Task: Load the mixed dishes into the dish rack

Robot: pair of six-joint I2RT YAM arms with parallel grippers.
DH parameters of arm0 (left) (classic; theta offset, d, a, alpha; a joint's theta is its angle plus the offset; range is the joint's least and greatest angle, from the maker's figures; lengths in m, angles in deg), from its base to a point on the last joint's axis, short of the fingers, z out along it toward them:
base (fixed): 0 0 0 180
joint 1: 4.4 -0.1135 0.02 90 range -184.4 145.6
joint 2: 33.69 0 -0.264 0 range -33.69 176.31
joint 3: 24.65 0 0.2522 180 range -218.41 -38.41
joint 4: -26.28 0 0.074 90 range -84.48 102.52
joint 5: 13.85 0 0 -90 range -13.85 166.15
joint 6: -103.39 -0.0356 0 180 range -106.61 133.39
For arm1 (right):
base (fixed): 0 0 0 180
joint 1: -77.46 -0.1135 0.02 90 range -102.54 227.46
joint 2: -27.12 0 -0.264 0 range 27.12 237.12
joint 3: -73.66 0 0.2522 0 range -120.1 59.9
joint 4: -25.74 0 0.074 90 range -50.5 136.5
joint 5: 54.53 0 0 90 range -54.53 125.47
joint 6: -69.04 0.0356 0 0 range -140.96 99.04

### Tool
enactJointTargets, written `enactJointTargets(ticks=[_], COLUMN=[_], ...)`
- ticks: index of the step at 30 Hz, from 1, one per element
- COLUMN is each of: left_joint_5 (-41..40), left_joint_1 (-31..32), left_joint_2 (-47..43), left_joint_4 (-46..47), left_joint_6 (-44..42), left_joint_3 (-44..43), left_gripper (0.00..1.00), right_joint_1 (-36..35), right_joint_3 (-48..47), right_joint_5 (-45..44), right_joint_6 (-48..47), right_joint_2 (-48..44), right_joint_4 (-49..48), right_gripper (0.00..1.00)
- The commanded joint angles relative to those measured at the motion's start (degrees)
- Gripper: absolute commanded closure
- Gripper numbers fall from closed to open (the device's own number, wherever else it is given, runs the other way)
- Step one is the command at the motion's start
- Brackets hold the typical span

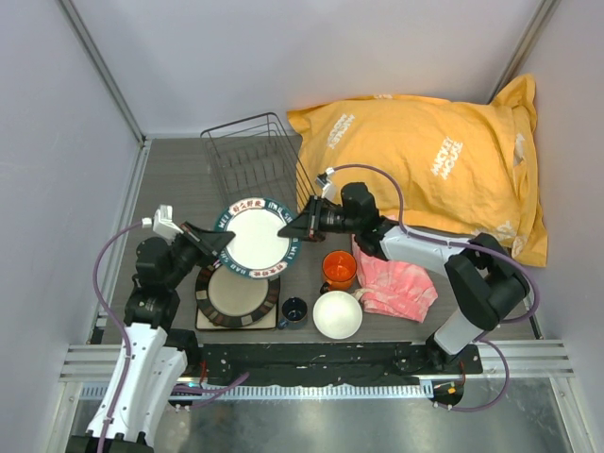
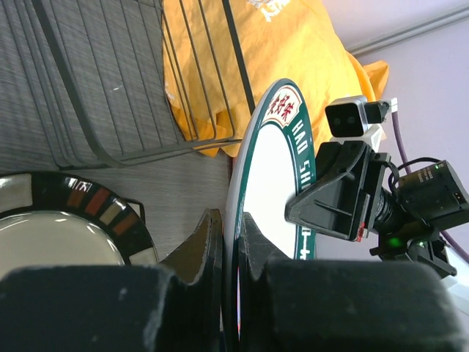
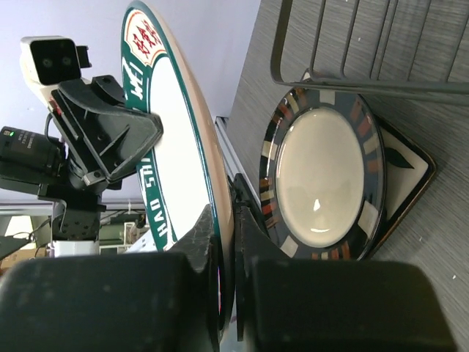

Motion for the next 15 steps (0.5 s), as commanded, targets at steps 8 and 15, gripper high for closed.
enactJointTargets(ticks=[8, 15], left_joint_5=[1.9, 0.9], left_joint_1=[0.0, 0.0], left_joint_2=[2.7, 1.3], left_joint_4=[8.6, 3.6], left_joint_6=[0.5, -2.5], left_joint_3=[0.3, -3.6], left_gripper=[0.44, 0.0], right_joint_1=[-0.3, 1.4], right_joint_3=[-3.4, -11.9], right_joint_5=[-0.3, -10.7], right_joint_6=[-1.2, -13.9], right_joint_2=[-2.3, -4.6], right_joint_4=[-1.4, 18.7], right_gripper=[0.99, 0.99])
